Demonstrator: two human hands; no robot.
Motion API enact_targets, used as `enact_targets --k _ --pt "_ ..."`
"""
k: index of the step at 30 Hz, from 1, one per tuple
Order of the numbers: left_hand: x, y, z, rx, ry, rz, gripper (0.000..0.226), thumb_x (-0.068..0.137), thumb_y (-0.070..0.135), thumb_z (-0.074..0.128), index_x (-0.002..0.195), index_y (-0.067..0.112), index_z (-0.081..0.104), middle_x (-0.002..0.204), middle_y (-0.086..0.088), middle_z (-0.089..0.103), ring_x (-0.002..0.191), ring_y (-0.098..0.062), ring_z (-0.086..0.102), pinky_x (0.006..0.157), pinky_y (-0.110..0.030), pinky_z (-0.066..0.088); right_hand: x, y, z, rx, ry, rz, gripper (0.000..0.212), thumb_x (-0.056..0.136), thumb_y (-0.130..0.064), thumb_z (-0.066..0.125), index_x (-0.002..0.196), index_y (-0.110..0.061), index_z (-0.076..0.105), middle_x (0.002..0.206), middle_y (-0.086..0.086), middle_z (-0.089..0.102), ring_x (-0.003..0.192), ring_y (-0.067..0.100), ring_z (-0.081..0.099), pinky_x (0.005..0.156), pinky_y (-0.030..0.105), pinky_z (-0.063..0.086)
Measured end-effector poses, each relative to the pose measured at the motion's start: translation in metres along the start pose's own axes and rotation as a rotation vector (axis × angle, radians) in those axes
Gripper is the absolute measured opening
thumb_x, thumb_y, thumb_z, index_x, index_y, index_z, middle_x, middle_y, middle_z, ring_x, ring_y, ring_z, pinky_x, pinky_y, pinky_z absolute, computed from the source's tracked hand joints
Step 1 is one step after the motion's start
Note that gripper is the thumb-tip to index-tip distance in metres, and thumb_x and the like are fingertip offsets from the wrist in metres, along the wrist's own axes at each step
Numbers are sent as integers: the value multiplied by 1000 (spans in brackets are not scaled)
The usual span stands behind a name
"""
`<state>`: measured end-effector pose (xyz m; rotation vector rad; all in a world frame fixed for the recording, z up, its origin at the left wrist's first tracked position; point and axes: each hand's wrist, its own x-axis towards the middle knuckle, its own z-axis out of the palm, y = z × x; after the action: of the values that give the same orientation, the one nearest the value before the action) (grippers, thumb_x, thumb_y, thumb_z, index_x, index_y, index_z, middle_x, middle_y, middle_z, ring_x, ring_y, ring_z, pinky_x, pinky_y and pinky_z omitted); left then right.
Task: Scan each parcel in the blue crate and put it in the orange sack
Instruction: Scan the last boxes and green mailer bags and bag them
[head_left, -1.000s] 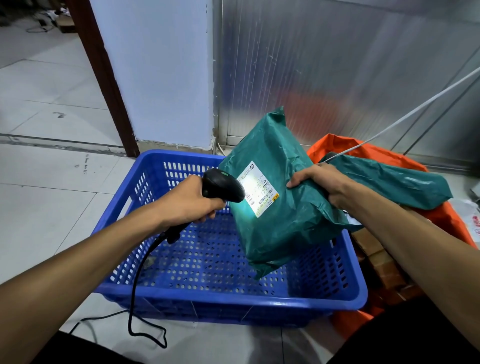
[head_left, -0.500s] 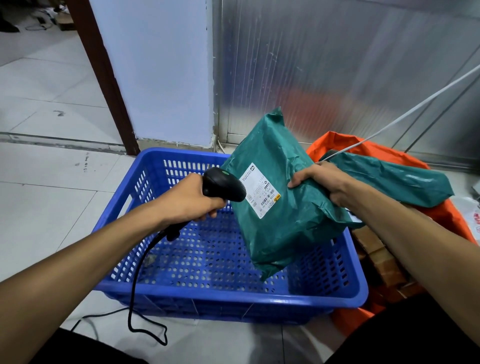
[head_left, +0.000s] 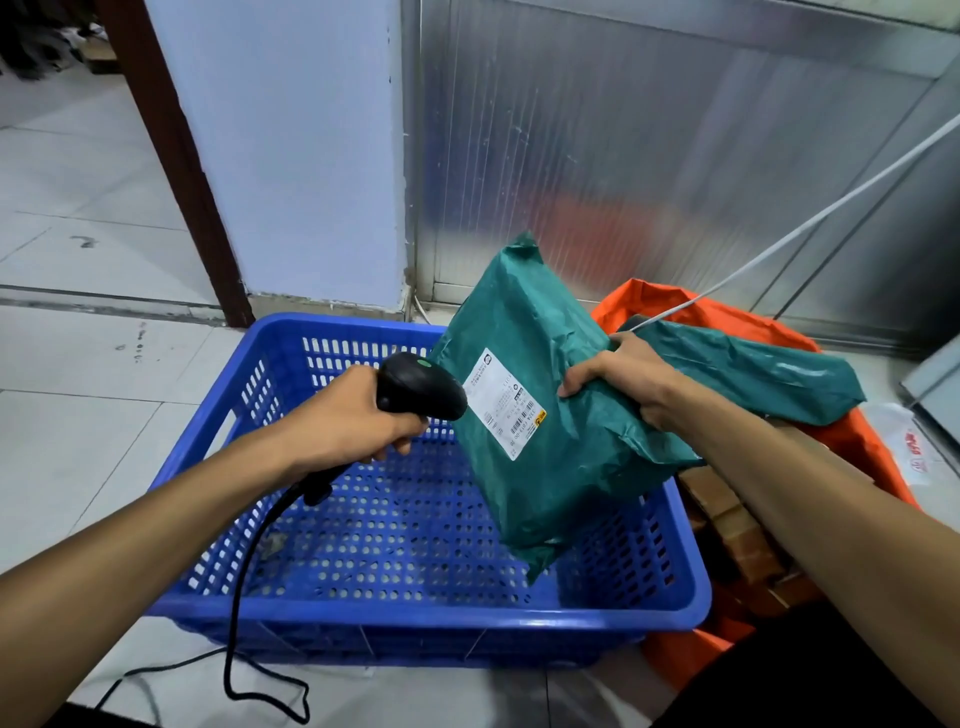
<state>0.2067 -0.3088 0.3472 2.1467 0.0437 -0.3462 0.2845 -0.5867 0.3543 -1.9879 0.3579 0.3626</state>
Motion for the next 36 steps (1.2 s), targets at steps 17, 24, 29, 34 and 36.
enact_targets --k 17,24,29,34,36 --pt "-1 4 1 16 3 16 7 88 7 69 83 11 72 61 -2 70 47 -11 54 47 -23 45 -77 5 -88 -1002 586 -643 106 45 -33 89 140 -30 41 106 11 47 100 29 43 84 36 32" --pt "-2 3 1 -3 -6 -1 11 89 5 69 79 10 71 59 -4 68 42 -9 51 44 -21 42 -82 39 -146 -1214 776 -548 105 47 -31 92 141 -24 46 119 24 48 105 39 42 94 51 38" --pt "4 8 9 1 -18 10 6 88 6 68 83 7 72 61 -5 70 45 -12 52 49 -26 44 -82 62 -184 -1158 882 -428 100 50 -24 92 139 -24 47 120 26 47 107 43 42 95 53 35" --pt "10 11 20 20 -45 22 6 85 6 69 81 4 72 60 -5 69 47 -16 51 48 -26 41 -72 77 -197 -1116 1014 -393 90 55 -26 91 134 -20 49 120 30 46 107 46 43 95 54 34" --pt "11 12 22 14 -57 18 6 86 6 69 83 2 73 61 -6 69 49 -17 51 49 -26 41 -66 81 -198 -1100 1058 -382 84 59 -25 88 132 -21 48 120 29 45 106 46 43 95 55 34"
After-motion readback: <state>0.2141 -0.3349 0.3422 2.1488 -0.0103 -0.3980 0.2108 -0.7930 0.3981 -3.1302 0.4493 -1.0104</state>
